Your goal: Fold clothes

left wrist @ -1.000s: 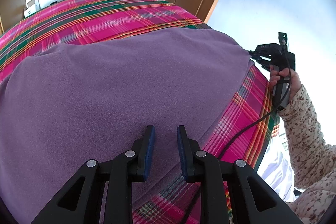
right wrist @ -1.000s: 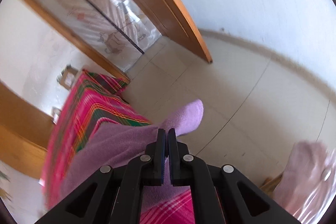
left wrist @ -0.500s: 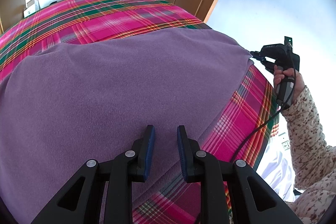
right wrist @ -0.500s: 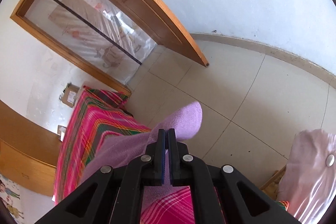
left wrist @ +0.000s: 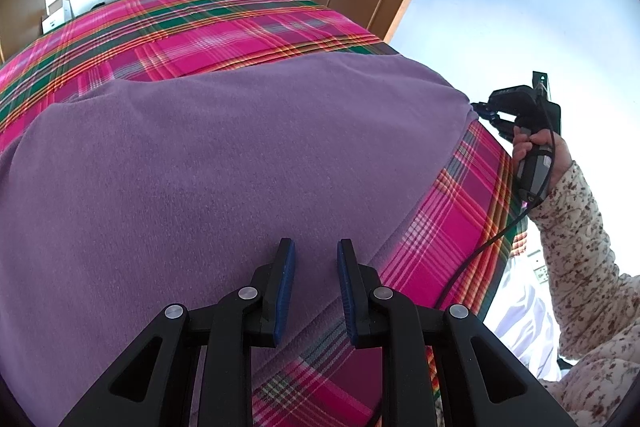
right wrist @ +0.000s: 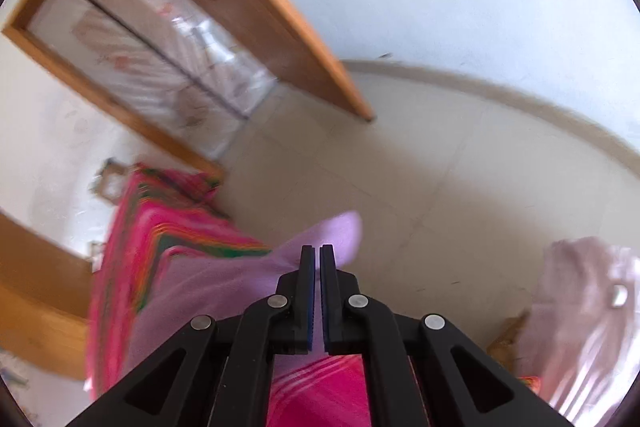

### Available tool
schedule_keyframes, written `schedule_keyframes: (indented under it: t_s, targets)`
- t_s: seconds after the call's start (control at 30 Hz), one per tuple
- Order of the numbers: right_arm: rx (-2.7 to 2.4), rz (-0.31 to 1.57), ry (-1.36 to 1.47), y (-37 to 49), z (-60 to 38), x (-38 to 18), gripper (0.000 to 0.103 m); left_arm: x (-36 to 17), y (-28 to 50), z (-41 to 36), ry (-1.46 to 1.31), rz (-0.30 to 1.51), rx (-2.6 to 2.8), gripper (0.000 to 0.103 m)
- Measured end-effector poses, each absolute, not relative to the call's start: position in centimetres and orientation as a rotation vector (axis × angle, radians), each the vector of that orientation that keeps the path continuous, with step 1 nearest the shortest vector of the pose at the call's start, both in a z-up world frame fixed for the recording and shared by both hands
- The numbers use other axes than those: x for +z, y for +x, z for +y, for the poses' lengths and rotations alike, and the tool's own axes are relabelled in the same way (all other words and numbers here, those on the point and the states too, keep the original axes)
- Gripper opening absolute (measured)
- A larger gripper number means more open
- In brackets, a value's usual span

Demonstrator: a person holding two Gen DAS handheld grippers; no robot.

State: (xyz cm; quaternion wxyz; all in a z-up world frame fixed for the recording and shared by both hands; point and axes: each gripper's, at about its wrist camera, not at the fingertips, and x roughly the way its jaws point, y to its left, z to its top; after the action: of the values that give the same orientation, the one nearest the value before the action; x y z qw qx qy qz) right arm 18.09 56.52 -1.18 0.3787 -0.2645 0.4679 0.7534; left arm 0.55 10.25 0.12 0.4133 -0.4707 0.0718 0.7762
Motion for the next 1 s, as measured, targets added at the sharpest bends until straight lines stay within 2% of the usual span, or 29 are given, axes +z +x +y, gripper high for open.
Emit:
schedule_keyframes:
  t_s: [0.1, 0.17, 0.23, 0.33, 0.63, 0.67, 0.7, 0.73, 0.9, 1.0]
  targets:
    - [1.955, 1.215, -0.657, 18.7, 56.4, -0.7, 0.004, 0.1, 0.6, 10.3, -1.182, 0.175, 1.951, 0.022]
    - [2.03, 1.16, -0.659, 18.5, 55.5, 0.1, 0.005, 0.1, 0.6, 10.2, -1.183, 0.174, 1.952, 0.022]
    - [2.094, 1.181, -0.659, 18.3, 54.6, 0.3, 0.016, 0.1, 0.7, 10.3, -1.183, 0.175, 1.953, 0.022]
    - [2.167, 1.293, -0.65, 17.9, 53.7, -0.2, 0.023, 0.1, 0.8, 10.0, -1.183, 0.172, 1.952, 0.022]
    - [2.244, 1.224, -0.713, 16.5, 51.7, 0.4, 0.023, 0.1, 0.9, 9.9, -1.184, 0.167, 1.954, 0.022]
    - [2.25, 1.2, -0.72, 16.5, 51.5, 0.6, 0.023, 0.1, 0.8, 9.9, -1.184, 0.167, 1.954, 0.022]
    - [2.257, 1.172, -0.727, 16.5, 51.2, 0.8, 0.017, 0.1, 0.9, 9.9, -1.185, 0.167, 1.954, 0.022]
    - [2.274, 1.13, -0.737, 16.2, 50.9, 1.2, 0.002, 0.1, 0.9, 9.9, -1.185, 0.167, 1.954, 0.022]
    - [2.336, 0.993, -0.7, 16.3, 49.6, 3.9, 0.002, 0.2, 1.0, 10.1, -1.189, 0.171, 1.952, 0.022]
    - [2.32, 1.03, -0.688, 17.1, 49.9, 4.7, 0.002, 0.2, 1.1, 10.0, -1.19, 0.174, 1.95, 0.022]
